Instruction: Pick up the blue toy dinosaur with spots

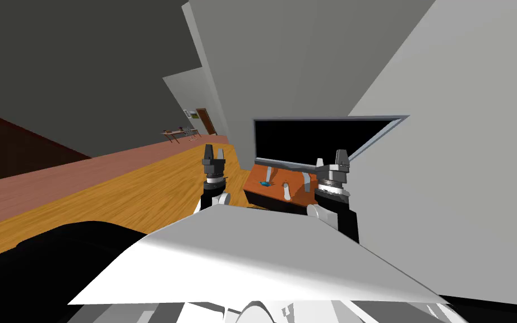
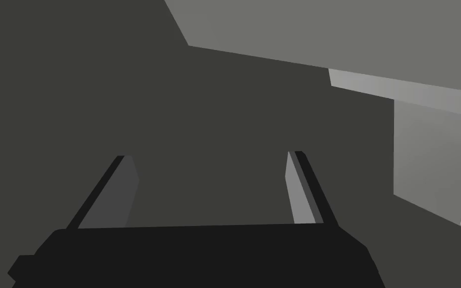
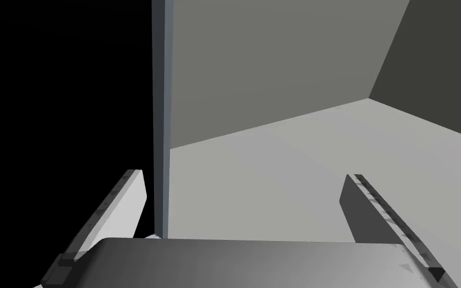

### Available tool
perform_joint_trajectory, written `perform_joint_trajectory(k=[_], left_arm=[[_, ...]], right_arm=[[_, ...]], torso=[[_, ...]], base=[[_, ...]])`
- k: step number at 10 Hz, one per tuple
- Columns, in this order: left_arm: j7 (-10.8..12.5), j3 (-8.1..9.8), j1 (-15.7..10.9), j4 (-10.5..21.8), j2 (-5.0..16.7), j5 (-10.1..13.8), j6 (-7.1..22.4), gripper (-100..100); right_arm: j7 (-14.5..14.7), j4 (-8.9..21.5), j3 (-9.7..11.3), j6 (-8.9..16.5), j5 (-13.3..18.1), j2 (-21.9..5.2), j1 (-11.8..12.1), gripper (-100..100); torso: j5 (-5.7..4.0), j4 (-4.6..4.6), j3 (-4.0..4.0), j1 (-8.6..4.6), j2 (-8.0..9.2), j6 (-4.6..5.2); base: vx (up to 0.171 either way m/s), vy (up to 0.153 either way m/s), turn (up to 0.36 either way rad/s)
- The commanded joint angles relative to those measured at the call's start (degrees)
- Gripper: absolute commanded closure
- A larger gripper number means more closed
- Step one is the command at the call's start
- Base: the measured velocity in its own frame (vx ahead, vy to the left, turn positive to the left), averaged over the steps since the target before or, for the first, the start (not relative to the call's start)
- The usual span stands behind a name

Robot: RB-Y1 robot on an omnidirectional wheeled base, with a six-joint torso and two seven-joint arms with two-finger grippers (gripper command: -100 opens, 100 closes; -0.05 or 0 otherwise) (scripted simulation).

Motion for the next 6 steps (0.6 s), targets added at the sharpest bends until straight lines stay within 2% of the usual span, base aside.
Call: perform_joint_trajectory(k=[1,4,6], left_arm=[[0.0,0.0,0.0,0.0,0.0,0.0,0.0,0],[0.0,0.0,0.0,0.0,0.0,0.0,0.0,0],[0.0,0.0,0.0,0.0,0.0,0.0,0.0,0]], right_arm=[[-0.3,0.6,0.4,-0.7,0.6,-1.9,-0.5,-100],[-1.1,2.4,1.6,-2.3,2.1,-5.6,-1.7,-100],[-1.8,4.5,2.8,-3.6,3.5,-8.4,-3.0,-100]], torso=[[0.0,0.0,0.0,0.0,0.0,0.0],[-0.05,0.13,0.34,-0.26,0.59,-0.01],[-0.08,0.15,0.39,-0.37,0.67,-0.01]], base=[[-0.084,-0.028,0.143],[-0.163,-0.068,0.185],[-0.206,-0.075,0.251]])
